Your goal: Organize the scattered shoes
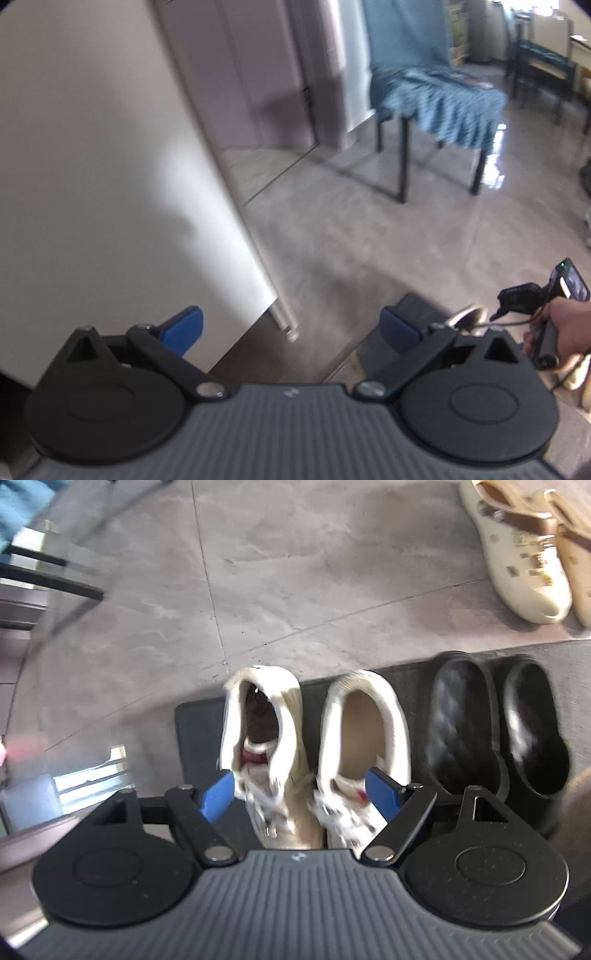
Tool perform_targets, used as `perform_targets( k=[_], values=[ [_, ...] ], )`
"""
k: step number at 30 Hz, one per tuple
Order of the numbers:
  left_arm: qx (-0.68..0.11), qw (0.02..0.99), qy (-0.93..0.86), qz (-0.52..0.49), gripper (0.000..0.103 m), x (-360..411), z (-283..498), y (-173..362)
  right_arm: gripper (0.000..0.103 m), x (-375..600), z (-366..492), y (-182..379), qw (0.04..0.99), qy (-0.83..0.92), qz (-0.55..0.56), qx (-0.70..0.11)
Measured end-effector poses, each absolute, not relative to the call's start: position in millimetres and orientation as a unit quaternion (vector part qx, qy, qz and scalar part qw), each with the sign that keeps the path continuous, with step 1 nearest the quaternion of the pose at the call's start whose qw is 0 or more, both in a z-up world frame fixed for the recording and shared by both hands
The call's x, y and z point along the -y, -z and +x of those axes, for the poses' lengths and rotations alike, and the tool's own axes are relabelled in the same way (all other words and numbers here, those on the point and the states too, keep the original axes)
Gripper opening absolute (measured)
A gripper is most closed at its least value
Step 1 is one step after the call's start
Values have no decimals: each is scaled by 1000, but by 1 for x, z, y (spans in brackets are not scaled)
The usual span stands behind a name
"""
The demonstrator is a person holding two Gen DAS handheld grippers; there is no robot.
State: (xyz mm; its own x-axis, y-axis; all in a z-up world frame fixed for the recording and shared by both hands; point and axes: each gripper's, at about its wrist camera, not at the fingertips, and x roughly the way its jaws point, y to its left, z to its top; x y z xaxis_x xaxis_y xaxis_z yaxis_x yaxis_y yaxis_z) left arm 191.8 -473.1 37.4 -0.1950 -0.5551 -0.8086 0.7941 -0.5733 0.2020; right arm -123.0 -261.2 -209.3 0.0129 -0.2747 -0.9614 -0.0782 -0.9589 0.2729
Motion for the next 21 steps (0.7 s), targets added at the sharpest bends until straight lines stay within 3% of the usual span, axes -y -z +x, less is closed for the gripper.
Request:
perform_targets(
  k=[4,6,10,11,14,21],
  values=[
    [-232,534,703,408,100,491,236,-63,80,286,-127,218,98,687,715,87],
    [-239,593,672,374,101,504,265,-94,80,298,-128,217,120,683,718,58],
    [-243,659,640,313,102,515,318,-155,80,319,-102,167,244,662,700,-111],
    [-235,671,637,298,103,516,330,-170,80,329,-82,145,303,639,680,-192],
    [-228,690,637,258,103,519,374,-204,80,338,-43,110,393,586,650,-283],
    [-230,659,684,210,103,543,449,-207,80,355,27,79,472,519,628,-338]
  ],
)
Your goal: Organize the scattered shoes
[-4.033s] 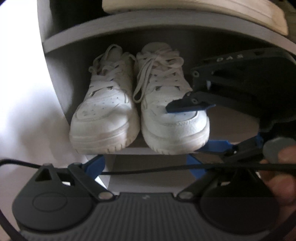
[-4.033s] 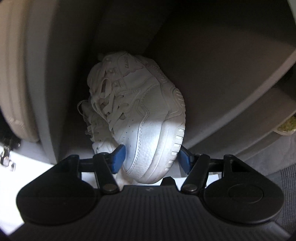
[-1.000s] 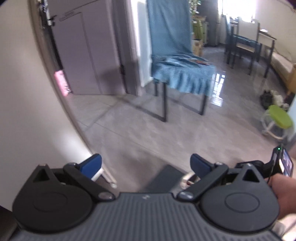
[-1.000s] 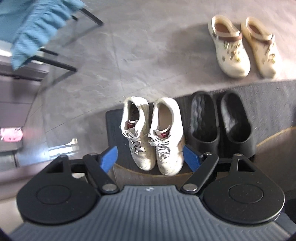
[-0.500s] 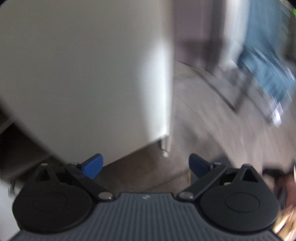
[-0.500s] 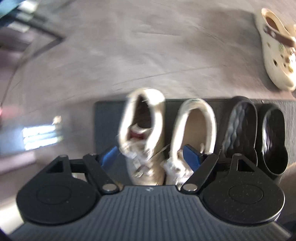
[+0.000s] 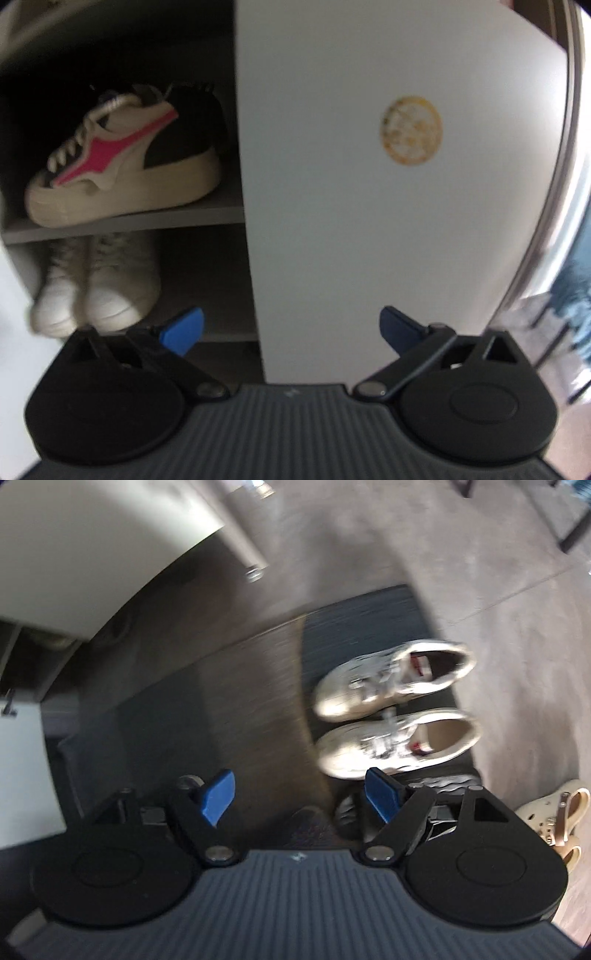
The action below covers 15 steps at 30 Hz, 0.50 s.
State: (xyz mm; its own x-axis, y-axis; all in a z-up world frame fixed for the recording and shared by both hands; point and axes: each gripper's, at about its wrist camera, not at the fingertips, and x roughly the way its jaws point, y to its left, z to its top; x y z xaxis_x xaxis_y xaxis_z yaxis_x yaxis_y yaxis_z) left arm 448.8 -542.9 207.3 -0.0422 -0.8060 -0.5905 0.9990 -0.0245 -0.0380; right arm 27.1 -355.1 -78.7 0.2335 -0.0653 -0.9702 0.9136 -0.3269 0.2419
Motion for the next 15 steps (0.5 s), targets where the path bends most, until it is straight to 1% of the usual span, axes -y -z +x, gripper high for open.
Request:
perform_targets(
  k=[7,12,15],
  values=[
    [-225,595,746,197,101,590,490,-193,80,359,94,76,456,521,654,-304],
    [-221,545,787,186,99,624,519,-182,80,346,173,67,455,509,657,-320],
    [-218,514,810,180,97,645,536,-176,80,342,218,59,466,490,669,-308]
  ],
)
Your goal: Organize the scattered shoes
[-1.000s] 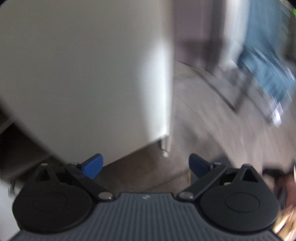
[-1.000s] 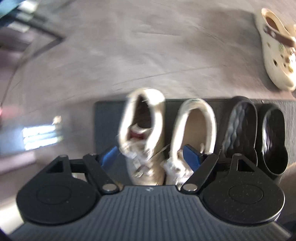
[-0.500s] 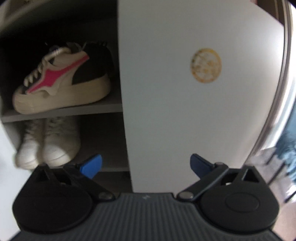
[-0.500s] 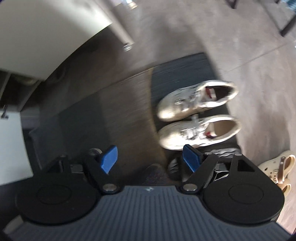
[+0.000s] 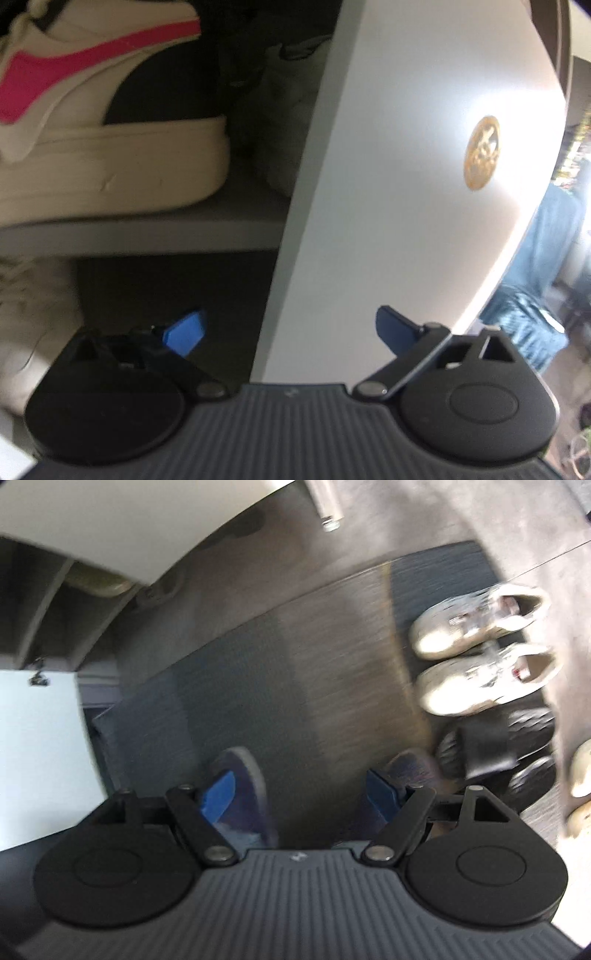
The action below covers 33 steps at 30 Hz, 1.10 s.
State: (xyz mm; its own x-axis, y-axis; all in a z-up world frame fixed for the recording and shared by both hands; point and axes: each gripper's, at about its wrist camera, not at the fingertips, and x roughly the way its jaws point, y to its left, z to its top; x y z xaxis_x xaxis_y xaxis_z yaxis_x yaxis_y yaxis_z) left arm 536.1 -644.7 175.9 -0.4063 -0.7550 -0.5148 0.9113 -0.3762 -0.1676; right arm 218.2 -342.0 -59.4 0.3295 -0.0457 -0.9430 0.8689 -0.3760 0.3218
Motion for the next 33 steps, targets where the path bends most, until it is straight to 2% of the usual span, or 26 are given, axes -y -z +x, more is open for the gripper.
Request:
perform_targets(
  k=[8,12,13,16,19,29,33],
  values=[
    [-201,435,857,192,82,678,548,-179,80,357,317,48,521,440,655,-326],
    [-184,417,867,201,71,681,552,-176,80,356,329,52,522,438,657,-324],
    [-182,414,869,203,65,682,553,-176,80,356,329,53,521,439,656,-324],
    [-184,405,872,203,62,685,556,-178,80,356,325,56,514,449,653,-328],
    [-183,404,872,206,50,673,563,-178,80,354,313,60,489,467,659,-329],
    [-153,378,885,225,49,629,576,-202,80,349,319,62,521,417,637,-386],
    [-151,384,883,223,43,594,574,-212,80,349,326,64,525,403,638,-393]
  ],
)
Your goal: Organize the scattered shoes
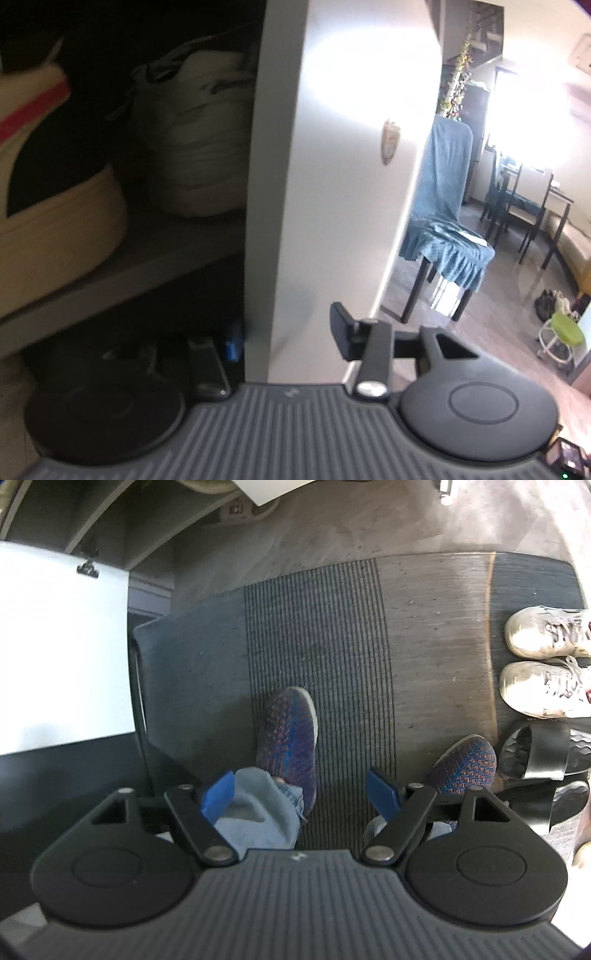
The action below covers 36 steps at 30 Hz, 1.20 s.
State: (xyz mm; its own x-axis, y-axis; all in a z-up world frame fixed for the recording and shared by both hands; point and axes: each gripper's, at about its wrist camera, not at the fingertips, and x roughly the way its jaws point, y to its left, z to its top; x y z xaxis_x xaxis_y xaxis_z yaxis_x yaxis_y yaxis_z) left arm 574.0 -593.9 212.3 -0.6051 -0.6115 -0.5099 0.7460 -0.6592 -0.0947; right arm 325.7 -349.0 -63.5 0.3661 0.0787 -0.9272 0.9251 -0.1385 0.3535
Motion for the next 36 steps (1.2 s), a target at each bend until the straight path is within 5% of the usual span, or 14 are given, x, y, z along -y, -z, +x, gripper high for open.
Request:
perform_targets(
  k=[13,36],
  values=[
    [-126,402,868,264,41,495,547,-242,80,352,309,61,510,404,675,-349],
    [-71,273,897,341,40,378,433,-266,80,351,150,-5,423,601,670,-106]
  ],
)
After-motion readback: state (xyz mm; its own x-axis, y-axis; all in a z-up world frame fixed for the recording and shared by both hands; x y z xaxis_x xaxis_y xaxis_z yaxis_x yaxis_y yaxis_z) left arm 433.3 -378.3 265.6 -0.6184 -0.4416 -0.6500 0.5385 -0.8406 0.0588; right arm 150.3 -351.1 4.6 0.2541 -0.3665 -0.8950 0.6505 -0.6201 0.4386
